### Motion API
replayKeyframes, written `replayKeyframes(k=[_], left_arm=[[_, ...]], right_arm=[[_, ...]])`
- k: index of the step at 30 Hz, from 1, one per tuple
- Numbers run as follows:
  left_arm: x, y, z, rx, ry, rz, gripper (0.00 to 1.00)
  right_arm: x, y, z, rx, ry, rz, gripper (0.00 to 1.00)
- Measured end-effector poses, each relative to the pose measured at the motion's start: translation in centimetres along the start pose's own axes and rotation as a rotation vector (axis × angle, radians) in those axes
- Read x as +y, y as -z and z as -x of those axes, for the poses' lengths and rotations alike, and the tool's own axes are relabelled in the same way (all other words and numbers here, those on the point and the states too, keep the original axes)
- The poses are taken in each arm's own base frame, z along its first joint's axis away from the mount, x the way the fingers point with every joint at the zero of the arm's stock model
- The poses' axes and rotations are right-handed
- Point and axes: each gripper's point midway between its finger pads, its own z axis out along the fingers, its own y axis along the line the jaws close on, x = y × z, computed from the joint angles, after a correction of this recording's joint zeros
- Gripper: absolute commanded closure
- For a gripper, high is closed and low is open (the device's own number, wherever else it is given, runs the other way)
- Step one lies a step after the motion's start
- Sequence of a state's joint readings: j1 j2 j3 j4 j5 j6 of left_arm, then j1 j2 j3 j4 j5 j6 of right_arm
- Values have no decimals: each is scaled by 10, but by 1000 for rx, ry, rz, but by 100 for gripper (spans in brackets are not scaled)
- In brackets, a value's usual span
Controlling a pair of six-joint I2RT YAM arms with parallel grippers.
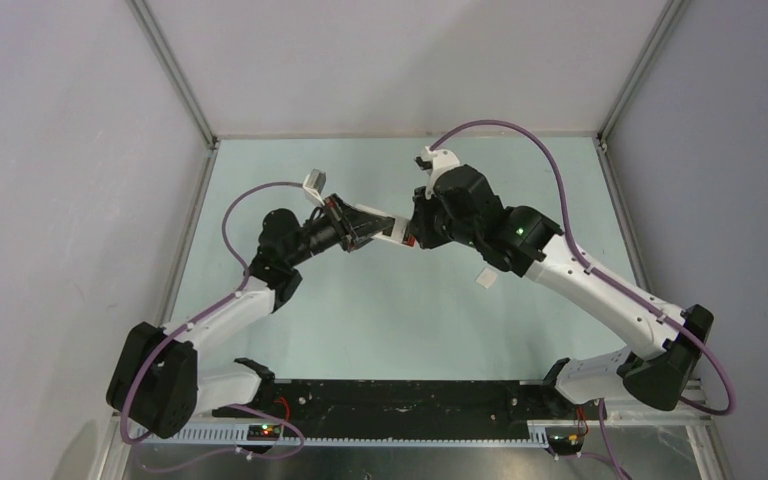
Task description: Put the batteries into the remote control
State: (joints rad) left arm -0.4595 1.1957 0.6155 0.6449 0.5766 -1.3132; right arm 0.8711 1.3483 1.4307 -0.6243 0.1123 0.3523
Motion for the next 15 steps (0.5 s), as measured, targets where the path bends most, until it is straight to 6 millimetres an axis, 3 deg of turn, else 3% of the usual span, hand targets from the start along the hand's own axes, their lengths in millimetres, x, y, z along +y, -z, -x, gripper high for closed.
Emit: replayKeyframes(k=[4,9,15], left_arm=[[-2,0,0,1,-8,-8,100],[-9,0,1,-2,-9,-38,100],[-12,-1,-3,14,-3,-48,100]], right_arm=[[2,3,-1,16,-8,-8,93],[5,10,9,18,-13,-10,73],[8,20,23,-8,-16,-7,70]])
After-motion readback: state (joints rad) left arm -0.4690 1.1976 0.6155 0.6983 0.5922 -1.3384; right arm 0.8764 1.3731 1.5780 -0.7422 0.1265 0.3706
